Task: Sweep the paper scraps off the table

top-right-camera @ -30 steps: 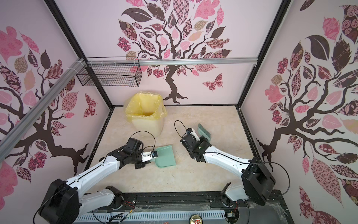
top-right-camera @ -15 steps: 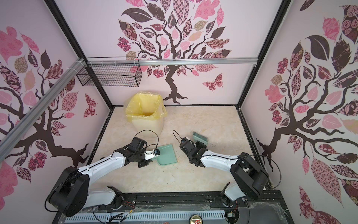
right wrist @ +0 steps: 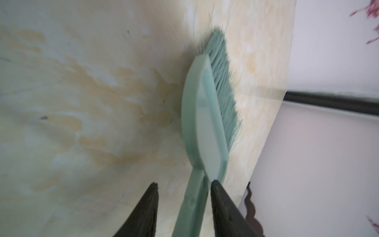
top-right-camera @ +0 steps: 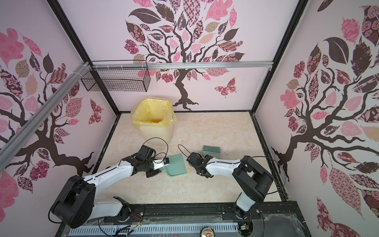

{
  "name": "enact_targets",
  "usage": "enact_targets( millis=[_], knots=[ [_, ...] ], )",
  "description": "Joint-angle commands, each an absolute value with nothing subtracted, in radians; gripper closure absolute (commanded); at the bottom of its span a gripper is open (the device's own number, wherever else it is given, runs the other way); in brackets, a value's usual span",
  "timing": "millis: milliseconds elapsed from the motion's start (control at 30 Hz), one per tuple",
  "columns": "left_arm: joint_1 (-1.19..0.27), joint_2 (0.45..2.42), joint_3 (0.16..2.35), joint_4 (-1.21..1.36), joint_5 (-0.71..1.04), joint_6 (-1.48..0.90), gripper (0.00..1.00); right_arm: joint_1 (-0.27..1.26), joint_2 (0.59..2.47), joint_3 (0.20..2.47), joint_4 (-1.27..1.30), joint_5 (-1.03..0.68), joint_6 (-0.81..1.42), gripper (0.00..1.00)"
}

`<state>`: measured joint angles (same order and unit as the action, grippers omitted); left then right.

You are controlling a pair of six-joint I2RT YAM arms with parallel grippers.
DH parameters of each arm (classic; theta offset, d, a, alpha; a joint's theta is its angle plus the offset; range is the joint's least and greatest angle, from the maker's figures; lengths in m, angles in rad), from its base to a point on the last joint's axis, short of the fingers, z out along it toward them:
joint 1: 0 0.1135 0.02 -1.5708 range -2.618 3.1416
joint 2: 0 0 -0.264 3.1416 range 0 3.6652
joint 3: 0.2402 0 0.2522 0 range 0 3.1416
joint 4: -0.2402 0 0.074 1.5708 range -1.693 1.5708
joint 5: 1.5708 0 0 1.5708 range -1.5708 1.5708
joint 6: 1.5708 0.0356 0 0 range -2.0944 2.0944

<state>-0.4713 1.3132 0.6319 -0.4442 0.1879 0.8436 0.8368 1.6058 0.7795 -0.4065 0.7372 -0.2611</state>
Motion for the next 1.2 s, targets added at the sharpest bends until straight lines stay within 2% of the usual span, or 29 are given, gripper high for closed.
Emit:
enact_targets(
  millis=[0,67,167,367,533,633,767,867,1067,1167],
  knots=[
    [-0.474,1.277,0.650,-0.452,0.210,0.830,0.48,0.841,1.604,0.789,-0.469,0.690,-0.209,0.38],
    [-0.474,1.256,0.653,-0.461,0.215,0.817,0.45,0.841,1.591,0.790,-0.469,0.676,-0.212,0.27],
    [-0.471,1.207,0.658,-0.485,0.222,0.803,0.42,0.839,1.564,0.791,-0.480,0.639,-0.218,0.20],
    [-0.419,1.052,0.717,-0.649,0.351,0.798,0.39,0.841,1.397,0.806,-0.515,0.497,-0.229,0.15],
    [-0.227,0.923,0.779,-0.666,0.574,0.679,0.40,0.839,1.169,0.825,-0.495,0.394,-0.197,0.13],
    [-0.116,0.897,0.754,-0.481,0.595,0.504,0.40,0.817,1.012,0.789,-0.384,0.411,-0.167,0.10],
    [0.023,0.926,0.661,-0.148,0.562,0.223,0.41,0.684,0.813,0.670,-0.140,0.430,-0.117,0.09],
    [0.066,0.973,0.568,0.078,0.478,0.115,0.42,0.573,0.707,0.545,0.071,0.487,-0.082,0.09],
    [0.069,1.103,0.401,0.466,0.246,0.059,0.43,0.311,0.672,0.234,0.540,0.556,-0.039,0.08],
    [0.072,1.189,0.366,0.570,0.256,0.016,0.45,0.215,0.734,0.085,0.767,0.540,0.035,0.08]
  ],
)
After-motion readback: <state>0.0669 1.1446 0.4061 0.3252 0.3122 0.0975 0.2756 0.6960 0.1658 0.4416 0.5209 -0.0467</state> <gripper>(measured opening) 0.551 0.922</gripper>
